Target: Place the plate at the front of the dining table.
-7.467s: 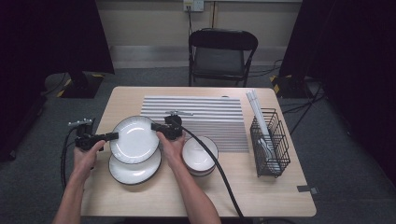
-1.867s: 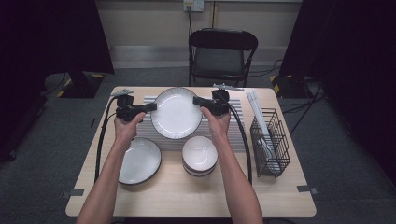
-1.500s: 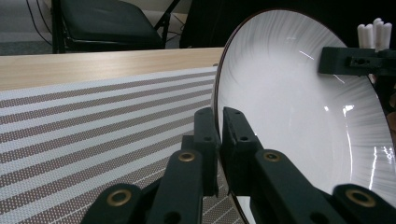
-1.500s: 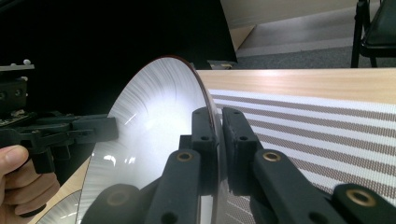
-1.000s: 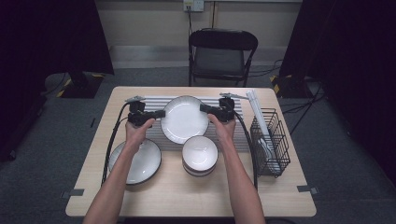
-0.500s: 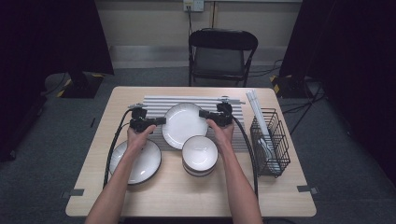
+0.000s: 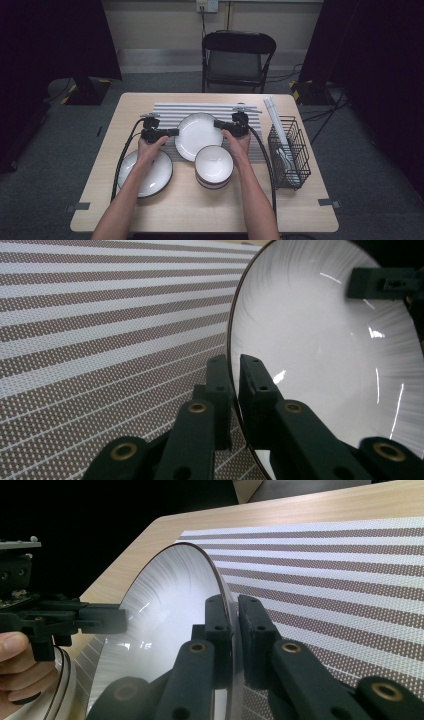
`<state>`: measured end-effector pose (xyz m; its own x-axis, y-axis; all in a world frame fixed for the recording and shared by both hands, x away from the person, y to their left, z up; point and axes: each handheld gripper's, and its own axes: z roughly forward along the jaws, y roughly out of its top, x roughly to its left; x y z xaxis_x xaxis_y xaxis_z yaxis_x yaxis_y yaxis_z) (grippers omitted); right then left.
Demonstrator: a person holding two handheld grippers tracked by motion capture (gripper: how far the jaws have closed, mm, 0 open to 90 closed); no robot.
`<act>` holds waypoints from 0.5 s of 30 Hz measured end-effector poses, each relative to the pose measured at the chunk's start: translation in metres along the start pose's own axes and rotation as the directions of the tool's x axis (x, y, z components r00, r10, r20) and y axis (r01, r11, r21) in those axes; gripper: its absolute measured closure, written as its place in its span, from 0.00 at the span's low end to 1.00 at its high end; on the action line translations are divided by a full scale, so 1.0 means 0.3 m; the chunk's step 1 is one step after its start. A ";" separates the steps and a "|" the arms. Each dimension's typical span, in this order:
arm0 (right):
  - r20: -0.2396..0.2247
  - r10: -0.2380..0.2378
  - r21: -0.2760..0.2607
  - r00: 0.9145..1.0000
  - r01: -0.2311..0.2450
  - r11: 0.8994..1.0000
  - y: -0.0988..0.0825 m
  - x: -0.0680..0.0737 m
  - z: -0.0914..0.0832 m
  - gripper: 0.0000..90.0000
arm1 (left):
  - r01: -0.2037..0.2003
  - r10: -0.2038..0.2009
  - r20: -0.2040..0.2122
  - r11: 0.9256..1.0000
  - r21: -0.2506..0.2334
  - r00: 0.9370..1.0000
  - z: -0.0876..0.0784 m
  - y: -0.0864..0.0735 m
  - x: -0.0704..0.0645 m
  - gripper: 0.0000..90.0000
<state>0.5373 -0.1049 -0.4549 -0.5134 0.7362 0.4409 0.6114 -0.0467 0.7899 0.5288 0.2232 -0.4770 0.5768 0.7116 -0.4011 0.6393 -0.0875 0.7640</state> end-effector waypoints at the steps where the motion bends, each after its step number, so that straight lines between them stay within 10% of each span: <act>1: 0.002 0.001 0.002 1.000 -0.001 1.000 -0.001 0.000 0.002 0.94 | -0.003 0.003 -0.009 1.000 0.015 1.000 0.005 -0.006 0.001 0.92; 15: 0.023 0.022 0.005 0.999 -0.022 1.000 -0.003 -0.014 0.036 0.93 | 0.018 -0.019 -0.039 1.000 -0.017 0.999 -0.050 -0.016 0.019 0.80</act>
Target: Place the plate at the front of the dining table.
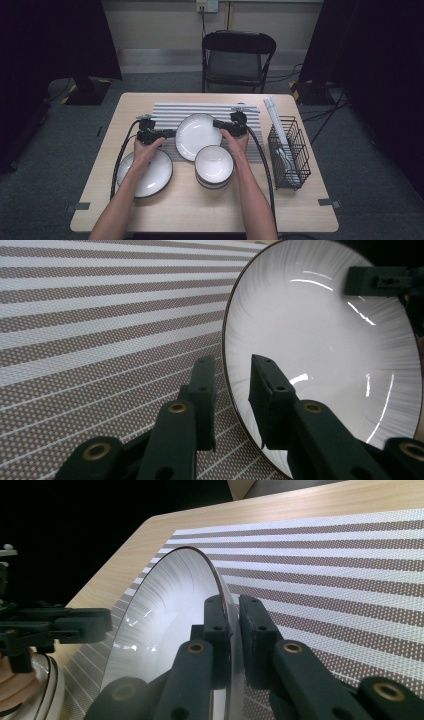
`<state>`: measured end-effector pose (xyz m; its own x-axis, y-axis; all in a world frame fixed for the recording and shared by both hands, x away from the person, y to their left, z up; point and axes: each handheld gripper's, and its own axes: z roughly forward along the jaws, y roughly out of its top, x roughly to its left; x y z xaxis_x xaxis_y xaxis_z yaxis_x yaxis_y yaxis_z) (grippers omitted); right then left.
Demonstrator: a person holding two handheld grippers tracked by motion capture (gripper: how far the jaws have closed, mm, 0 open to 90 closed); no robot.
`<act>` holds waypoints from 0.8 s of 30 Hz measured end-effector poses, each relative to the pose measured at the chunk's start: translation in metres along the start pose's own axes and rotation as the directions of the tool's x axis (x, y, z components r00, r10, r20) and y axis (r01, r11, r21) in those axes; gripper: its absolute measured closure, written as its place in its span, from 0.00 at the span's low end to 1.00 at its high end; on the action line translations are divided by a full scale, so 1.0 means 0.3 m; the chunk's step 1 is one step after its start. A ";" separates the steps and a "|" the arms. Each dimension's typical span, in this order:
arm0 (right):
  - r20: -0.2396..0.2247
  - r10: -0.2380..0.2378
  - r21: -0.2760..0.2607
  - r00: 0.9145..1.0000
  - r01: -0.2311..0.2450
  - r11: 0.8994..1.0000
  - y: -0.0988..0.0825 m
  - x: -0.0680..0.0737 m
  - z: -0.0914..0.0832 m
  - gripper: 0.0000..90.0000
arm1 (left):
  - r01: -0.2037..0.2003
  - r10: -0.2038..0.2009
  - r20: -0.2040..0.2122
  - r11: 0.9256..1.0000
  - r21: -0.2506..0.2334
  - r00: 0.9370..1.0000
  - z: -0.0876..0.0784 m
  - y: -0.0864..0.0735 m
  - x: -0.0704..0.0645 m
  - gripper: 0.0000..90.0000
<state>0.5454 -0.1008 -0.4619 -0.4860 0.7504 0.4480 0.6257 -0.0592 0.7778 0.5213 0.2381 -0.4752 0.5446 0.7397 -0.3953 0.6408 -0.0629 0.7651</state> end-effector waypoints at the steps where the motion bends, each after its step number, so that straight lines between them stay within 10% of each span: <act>1: -0.002 0.005 -0.003 1.000 -0.005 1.000 0.002 -0.002 0.003 0.93 | -0.002 0.002 0.002 1.000 -0.006 1.000 -0.004 0.000 0.000 0.80; 24: 0.032 0.054 -0.032 0.998 -0.053 0.998 0.045 -0.028 0.065 0.93 | -0.046 0.046 0.010 0.999 -0.024 0.999 -0.090 0.020 -0.032 0.75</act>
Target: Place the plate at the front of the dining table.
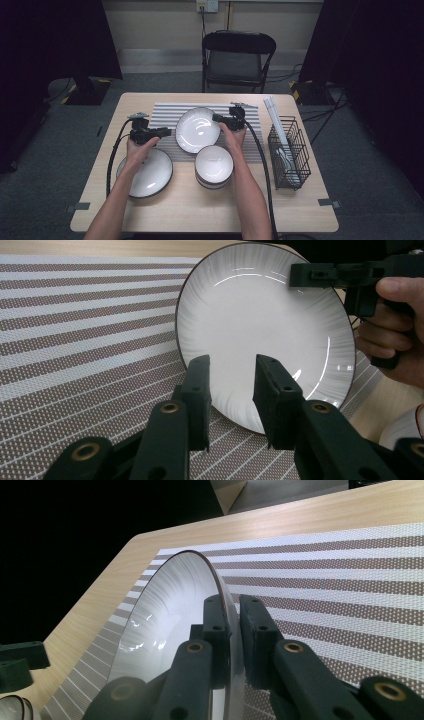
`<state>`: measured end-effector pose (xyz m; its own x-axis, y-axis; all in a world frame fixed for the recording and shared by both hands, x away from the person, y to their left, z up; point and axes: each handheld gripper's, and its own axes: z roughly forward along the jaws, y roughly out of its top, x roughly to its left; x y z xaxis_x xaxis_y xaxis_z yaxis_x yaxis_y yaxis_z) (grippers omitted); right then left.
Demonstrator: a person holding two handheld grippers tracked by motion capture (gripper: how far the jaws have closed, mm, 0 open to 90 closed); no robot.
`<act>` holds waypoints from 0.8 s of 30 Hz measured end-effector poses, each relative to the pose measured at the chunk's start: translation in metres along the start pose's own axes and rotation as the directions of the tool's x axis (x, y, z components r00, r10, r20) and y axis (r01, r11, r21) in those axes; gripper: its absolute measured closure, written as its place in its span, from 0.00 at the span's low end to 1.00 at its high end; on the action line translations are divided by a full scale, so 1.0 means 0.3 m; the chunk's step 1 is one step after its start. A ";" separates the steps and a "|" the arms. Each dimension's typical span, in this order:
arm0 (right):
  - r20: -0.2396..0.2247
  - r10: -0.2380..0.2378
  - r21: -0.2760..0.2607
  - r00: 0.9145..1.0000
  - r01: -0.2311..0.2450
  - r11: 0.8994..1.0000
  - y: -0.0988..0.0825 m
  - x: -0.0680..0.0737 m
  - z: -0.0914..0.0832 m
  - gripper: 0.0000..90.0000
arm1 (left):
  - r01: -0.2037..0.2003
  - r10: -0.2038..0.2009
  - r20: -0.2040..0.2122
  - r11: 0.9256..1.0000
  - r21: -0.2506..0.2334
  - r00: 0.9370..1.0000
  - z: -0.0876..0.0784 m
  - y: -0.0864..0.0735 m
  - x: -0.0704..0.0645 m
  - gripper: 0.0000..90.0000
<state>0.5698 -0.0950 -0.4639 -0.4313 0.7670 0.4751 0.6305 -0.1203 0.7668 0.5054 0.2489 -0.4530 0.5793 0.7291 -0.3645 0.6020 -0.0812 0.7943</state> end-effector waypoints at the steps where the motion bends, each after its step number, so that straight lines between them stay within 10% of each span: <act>1: 0.006 -0.003 0.001 1.000 0.003 1.000 -0.001 0.000 0.000 0.93 | 0.000 0.000 -0.004 1.000 -0.009 1.000 -0.005 -0.001 -0.002 0.74; 12: 0.094 -0.059 0.043 0.994 0.055 0.998 -0.019 -0.019 0.009 0.95 | 0.046 -0.046 0.006 0.999 0.001 0.999 -0.034 -0.035 0.030 0.61; 24: 0.146 -0.047 0.085 0.988 0.035 0.996 -0.042 -0.069 0.005 0.97 | -0.004 0.003 0.039 1.000 0.027 0.999 -0.054 -0.039 0.012 0.53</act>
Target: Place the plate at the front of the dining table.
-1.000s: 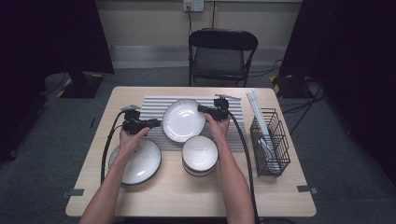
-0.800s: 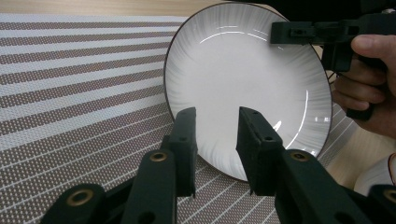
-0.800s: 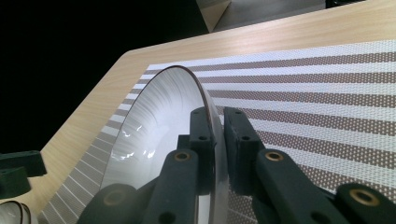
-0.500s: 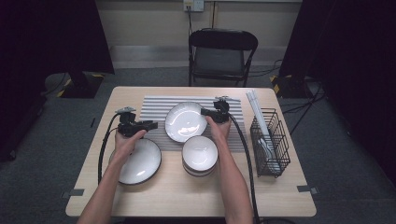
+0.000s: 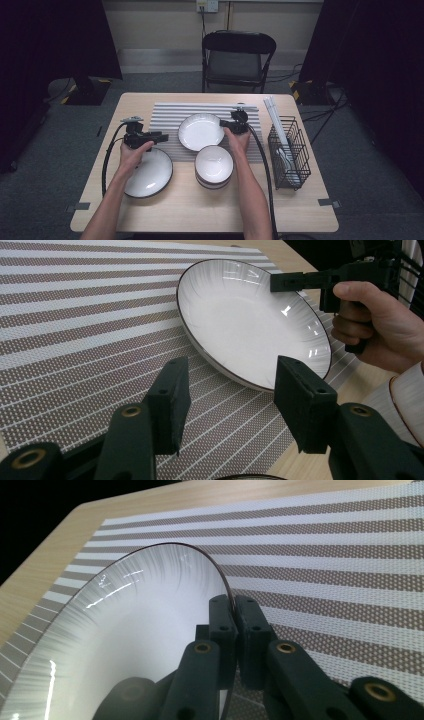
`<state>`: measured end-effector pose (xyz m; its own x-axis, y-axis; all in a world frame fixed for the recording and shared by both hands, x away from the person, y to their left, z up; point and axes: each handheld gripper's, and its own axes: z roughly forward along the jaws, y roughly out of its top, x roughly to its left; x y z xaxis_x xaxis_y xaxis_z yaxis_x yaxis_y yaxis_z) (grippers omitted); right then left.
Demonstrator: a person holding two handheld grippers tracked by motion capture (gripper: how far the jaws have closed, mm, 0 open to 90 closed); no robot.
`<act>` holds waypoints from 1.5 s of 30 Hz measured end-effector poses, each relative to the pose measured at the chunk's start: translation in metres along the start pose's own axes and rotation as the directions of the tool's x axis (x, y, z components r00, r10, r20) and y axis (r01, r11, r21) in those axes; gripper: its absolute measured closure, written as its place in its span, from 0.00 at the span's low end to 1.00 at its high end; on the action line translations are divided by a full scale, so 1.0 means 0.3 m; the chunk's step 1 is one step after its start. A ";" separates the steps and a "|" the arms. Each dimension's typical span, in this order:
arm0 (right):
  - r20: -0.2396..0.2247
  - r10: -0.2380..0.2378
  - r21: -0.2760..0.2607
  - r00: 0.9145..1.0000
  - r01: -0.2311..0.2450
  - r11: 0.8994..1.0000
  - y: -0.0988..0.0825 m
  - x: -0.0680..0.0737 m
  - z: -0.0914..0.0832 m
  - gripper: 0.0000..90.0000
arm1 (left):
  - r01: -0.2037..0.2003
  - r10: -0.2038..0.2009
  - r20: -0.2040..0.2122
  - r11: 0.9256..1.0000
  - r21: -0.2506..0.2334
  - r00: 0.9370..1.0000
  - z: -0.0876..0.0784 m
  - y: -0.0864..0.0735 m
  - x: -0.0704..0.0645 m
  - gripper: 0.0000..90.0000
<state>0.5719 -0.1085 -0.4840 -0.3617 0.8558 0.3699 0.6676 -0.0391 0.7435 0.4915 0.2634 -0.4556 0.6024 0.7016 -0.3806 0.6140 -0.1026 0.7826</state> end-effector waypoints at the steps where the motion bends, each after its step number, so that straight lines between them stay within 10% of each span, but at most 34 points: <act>1: 0.003 0.006 0.000 1.000 -0.006 1.000 -0.002 -0.004 0.000 0.97 | -0.002 0.002 0.001 1.000 0.000 1.000 0.001 0.001 -0.001 0.52; 45: -0.017 -0.088 -0.010 0.996 0.087 0.996 -0.059 0.010 -0.119 0.69 | -0.002 0.001 -0.019 0.999 -0.035 1.000 -0.084 -0.019 0.005 0.47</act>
<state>0.5357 -0.1236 -0.4763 -0.4296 0.8472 0.3127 0.6272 0.0308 0.7783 0.4762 0.2828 -0.4482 0.5931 0.7150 -0.3703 0.5949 -0.0792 0.7999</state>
